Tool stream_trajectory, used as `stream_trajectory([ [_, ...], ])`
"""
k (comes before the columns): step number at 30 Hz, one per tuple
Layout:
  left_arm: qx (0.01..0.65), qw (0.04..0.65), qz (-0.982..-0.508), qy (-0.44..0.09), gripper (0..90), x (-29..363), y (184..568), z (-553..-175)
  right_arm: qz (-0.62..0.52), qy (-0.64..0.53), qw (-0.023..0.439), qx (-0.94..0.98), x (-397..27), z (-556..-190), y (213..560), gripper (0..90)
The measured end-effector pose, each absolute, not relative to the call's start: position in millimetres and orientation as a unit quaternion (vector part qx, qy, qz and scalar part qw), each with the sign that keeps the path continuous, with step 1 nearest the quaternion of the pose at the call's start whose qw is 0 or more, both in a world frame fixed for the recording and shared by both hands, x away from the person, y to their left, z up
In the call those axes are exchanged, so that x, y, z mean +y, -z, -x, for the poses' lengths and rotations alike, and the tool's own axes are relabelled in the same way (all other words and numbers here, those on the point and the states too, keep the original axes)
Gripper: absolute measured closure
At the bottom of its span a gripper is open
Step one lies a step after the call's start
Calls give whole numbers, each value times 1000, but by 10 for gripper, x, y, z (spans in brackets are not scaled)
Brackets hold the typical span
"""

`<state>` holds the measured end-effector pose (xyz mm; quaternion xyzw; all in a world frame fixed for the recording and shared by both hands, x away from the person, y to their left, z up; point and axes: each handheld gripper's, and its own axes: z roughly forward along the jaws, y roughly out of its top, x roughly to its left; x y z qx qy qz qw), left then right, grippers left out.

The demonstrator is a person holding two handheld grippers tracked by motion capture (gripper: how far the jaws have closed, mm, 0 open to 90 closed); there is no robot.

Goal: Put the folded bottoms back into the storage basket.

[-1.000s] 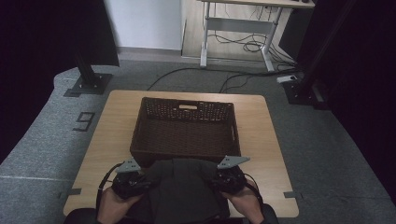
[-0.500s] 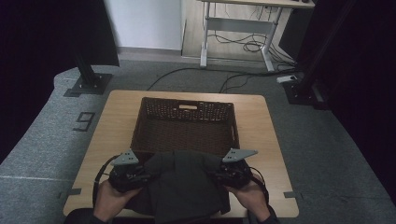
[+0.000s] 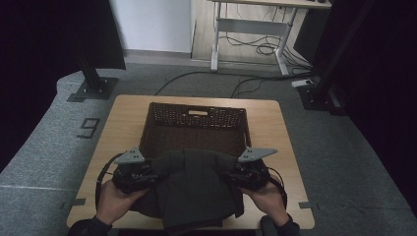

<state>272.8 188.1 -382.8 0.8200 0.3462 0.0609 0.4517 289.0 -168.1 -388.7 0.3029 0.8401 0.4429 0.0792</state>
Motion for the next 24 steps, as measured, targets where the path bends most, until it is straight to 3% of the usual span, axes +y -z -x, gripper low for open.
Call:
stream_trajectory([
  [24,330,476,-813,-63,673,1879,3294,-3074,-299,-465,108,827,-1739,-3164,3369,757],
])
